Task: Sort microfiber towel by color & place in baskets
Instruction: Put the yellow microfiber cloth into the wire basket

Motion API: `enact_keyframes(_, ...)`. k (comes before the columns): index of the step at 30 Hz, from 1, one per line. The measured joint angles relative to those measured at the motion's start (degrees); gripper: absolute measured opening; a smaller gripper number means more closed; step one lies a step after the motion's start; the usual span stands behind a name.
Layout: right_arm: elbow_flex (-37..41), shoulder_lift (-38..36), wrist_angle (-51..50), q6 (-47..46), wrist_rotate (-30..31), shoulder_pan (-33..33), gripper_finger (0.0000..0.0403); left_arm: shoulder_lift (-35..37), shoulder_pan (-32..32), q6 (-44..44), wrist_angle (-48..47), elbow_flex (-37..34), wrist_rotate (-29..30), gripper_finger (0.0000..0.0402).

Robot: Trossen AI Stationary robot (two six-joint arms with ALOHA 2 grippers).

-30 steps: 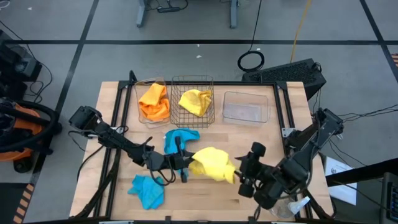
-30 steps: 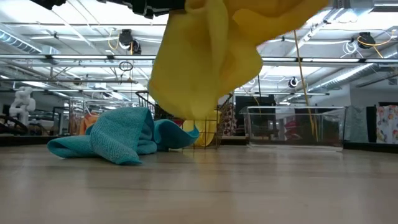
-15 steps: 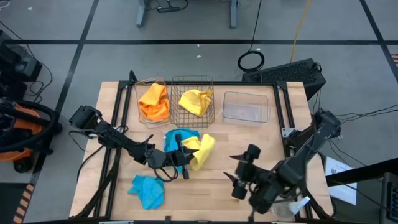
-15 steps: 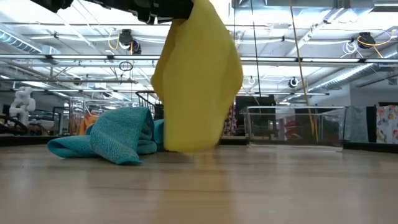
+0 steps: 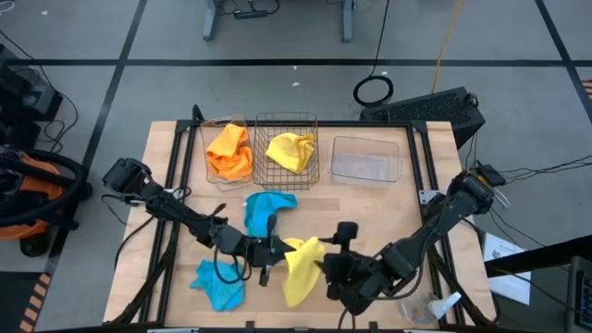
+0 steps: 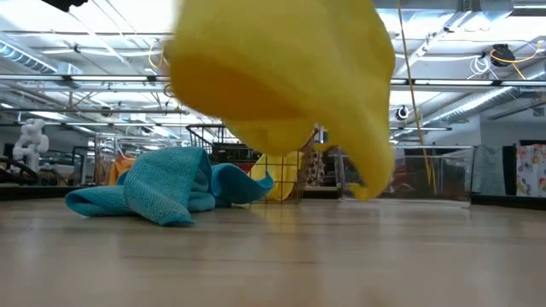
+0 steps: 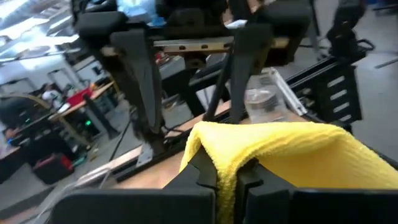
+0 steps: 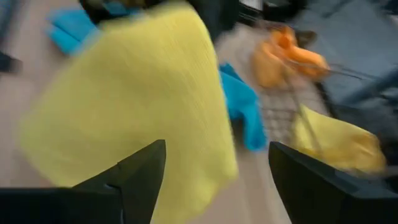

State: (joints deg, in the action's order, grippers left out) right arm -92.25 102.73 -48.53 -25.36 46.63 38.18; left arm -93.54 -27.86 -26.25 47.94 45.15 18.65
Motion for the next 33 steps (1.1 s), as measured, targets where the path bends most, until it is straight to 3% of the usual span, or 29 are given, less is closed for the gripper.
enact_keyframes(8,-0.03,2.66,12.15,9.04,-17.52,-6.5,0.0307,0.04,0.13,-1.17,0.9,0.0,-7.6,0.0005)
enact_keyframes(12,0.02,3.97,13.0,12.78,-20.16,-8.77,0.0297,0.04,0.13,-1.25,0.27,0.0,-10.99,0.0005)
enact_keyframes(17,0.02,4.86,12.3,15.17,-24.97,-10.14,0.0225,0.04,0.13,-1.27,-1.0,0.0,-10.91,0.0006)
enact_keyframes(25,0.02,4.0,6.19,12.32,-25.93,-10.42,0.0019,0.04,0.12,4.75,-6.36,0.0,-0.3,0.0033)
enact_keyframes(33,0.0,3.31,-1.65,6.03,-23.75,-10.44,0.0017,0.04,0.05,9.26,-9.44,0.0,1.0,0.0158)
